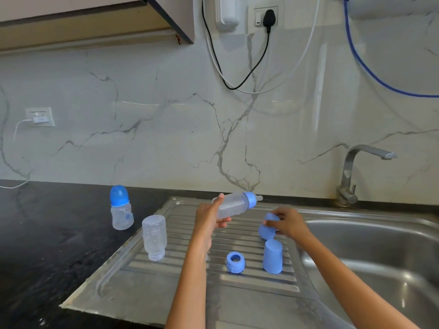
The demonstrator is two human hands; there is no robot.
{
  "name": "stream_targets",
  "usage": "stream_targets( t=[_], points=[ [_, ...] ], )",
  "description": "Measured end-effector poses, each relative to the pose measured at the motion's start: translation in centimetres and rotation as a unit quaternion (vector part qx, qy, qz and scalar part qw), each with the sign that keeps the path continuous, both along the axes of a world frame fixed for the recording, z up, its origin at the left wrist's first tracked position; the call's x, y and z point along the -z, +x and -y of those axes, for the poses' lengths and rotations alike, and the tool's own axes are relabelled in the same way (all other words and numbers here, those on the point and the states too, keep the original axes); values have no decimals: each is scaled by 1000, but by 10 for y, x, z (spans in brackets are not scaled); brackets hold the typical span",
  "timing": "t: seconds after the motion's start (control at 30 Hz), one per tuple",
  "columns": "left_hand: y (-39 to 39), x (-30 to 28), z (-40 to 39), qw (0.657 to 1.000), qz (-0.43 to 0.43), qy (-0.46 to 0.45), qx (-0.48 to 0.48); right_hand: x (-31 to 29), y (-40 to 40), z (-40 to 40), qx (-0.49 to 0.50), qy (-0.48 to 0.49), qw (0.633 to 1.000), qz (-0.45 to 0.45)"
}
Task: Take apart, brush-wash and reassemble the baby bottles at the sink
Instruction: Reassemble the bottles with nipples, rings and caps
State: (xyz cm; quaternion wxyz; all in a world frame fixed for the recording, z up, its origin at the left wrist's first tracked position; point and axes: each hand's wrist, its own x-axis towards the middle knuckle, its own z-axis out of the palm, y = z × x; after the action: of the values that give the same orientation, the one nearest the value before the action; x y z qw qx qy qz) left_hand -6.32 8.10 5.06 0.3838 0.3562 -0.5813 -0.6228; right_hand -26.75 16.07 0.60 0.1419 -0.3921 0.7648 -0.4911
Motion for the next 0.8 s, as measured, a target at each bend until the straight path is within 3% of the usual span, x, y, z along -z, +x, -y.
stream_targets(
  t=[0.1,0.23,0.33,0.5,0.8],
  points=[
    [-2,-1,-2,1000,4,8,17,-5,-5,-15,60,-144,970,185],
    [-10,0,-9,999,27,10,42,-14,-6,-39,22,-295,892,342],
    [-14,1,-12,998,38,6,51,-16,-7,-48,-19,-321,880,350],
    [-15,3,-9,995,61,-8,73,-14,-11,-53,-56,-280,908,306],
    [-21,7,-12,992,69,-31,97,-17,-6,-57,-105,-249,924,270]
  ],
)
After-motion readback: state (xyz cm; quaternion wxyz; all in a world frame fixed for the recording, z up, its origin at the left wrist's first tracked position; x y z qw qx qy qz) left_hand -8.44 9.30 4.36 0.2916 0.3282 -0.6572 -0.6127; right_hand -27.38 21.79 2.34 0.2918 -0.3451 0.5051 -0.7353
